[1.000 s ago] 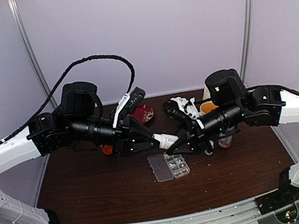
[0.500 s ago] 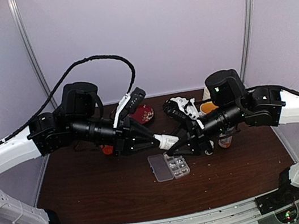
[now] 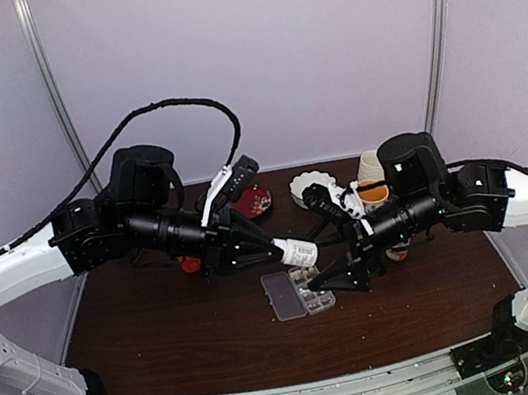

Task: Sort the pills into containers
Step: Screw the lid of the pill bottle onto the pill bottle.

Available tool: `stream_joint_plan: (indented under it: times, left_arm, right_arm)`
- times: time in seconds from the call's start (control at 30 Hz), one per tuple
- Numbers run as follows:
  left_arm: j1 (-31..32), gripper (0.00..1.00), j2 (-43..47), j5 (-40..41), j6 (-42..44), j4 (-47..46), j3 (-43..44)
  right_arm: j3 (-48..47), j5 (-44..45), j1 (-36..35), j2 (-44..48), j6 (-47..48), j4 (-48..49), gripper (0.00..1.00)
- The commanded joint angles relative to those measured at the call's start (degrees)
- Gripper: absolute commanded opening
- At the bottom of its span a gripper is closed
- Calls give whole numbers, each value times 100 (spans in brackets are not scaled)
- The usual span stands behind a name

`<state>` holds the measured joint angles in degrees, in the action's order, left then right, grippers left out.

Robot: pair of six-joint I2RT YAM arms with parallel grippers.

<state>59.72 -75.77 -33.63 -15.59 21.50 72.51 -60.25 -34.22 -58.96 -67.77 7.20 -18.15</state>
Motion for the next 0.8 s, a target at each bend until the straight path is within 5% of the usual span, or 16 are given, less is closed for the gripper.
stream_joint_plan:
  times: [0.0,0.43,0.77]
  left_arm:
    - [22,0,-44,-68,-82,-72,145]
    - [17,0,-397,444,-1789,476,765]
    - [-18,0,-467,398,-3014,568,884]
  right_arm:
    - [361,184,16,396,-41,281,83]
    - [1147,3639,-864,1352,1301,863,82]
    - [879,5080,-1650,853,2370,1229,73]
